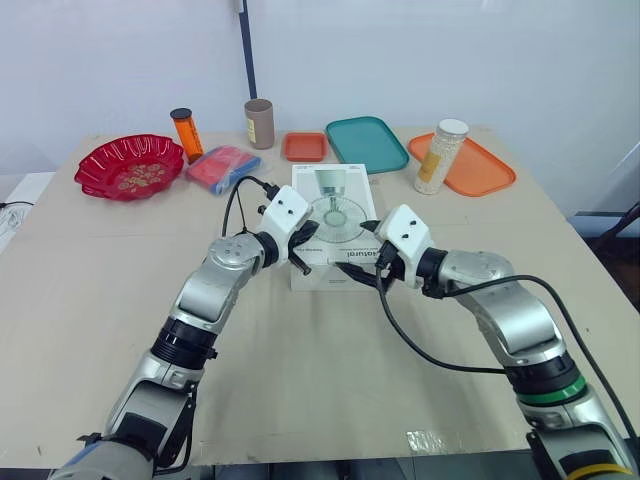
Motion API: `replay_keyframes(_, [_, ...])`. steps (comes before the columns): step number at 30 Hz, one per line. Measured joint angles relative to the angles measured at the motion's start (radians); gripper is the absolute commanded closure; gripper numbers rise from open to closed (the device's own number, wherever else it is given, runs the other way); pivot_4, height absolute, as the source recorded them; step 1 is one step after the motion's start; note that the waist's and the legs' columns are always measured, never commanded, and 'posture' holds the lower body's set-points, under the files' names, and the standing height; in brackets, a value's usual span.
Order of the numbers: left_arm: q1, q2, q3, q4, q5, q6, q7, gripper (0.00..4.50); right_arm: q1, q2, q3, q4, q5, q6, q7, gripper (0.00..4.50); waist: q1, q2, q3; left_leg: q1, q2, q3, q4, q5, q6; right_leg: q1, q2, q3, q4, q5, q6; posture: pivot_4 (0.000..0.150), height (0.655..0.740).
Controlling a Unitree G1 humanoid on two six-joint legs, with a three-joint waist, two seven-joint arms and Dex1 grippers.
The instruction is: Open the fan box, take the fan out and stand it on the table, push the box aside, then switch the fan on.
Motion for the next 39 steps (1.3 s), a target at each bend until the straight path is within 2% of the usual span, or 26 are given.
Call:
replay_keyframes(17, [0.009,-0.041,-0.025,0.000,0.009,-0.033,-0.024,4.40,-0.051,0.027,-0.014,0.048,-0.012,0.014,-0.010,0.00,0.000,0.000,0.000,0.000,0.000,0.000,0.000,0.000,0.000,0.000,0.000,0.000,0.000,0.000,0.000,0.150,0.7400])
replay_keyframes(28, [0.018,-0.032,-0.037,-0.009,0.020,-0.045,-0.042,4.40,-0.064,0.030,-0.015,0.083,-0.032,-0.022,-0.009,0.00,0.000,0.000,0.000,0.000,0.000,0.000,0.000,0.000,0.000,0.000,0.000,0.000,0.000,0.000,0.000,0.150,0.7400])
replay_keyframes(30, [0.019,-0.031,-0.037,-0.012,0.023,-0.045,-0.044,4.40,-0.064,0.029,-0.054,0.082,-0.020,-0.021,-0.007,0.00,0.000,0.000,0.000,0.000,0.000,0.000,0.000,0.000,0.000,0.000,0.000,0.000,0.000,0.000,0.000,0.150,0.7400])
replay_keyframes(39, [0.024,-0.028,-0.038,-0.020,0.027,-0.044,-0.048,4.40,0.027,-0.026,-0.093,-0.014,0.013,0.006,0.045,0.00,0.000,0.000,0.000,0.000,0.000,0.000,0.000,0.000,0.001,0.000,0.000,0.000,0.000,0.000,0.000,0.150,0.7400])
